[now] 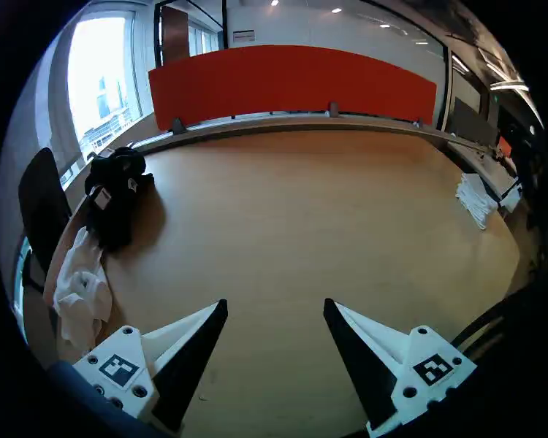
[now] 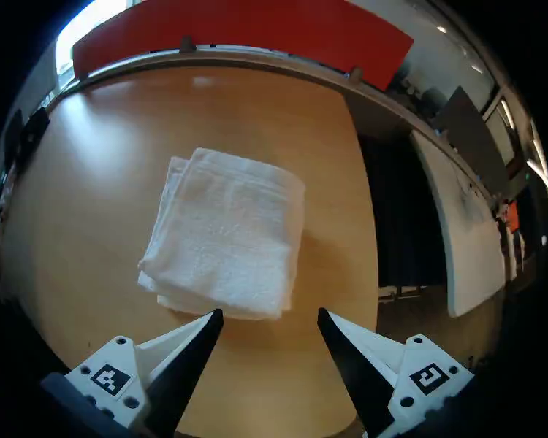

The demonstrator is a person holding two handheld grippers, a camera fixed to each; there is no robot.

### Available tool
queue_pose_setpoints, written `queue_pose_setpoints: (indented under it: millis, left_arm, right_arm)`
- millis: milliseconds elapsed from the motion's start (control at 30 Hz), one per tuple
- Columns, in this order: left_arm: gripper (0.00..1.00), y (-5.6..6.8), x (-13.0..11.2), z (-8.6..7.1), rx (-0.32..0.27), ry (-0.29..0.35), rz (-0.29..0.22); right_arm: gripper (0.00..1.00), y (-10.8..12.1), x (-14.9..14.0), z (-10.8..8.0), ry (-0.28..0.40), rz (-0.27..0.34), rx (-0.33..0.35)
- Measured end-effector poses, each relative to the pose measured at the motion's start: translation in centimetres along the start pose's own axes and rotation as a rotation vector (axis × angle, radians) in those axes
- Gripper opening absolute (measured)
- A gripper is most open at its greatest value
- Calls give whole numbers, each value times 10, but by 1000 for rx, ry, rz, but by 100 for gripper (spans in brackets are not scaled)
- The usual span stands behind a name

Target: Fold towel

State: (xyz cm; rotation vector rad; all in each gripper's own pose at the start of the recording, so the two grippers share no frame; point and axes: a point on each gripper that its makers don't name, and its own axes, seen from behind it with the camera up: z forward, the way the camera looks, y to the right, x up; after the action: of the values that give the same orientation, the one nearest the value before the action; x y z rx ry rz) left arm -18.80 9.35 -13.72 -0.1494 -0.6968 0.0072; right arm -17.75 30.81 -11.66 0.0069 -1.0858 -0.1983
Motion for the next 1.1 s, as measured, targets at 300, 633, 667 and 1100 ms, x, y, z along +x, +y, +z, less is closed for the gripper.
queue_pose_setpoints:
  millis: [300, 633, 667, 1100]
  left_arm:
    - [98, -3, 4, -1, -3, 12, -1]
    - [98, -6, 6, -3, 1, 21, -8]
    - [98, -6, 6, -3, 1, 22, -7]
    - [98, -7, 4, -6, 4, 22, -8]
  right_arm:
    - [100, -15, 21, -6, 83, 58, 15]
    - [100, -32, 40, -8, 172, 156, 56]
    - [100, -34, 40, -8, 174, 155, 59]
    - [100, -61, 45, -4, 173, 111, 107]
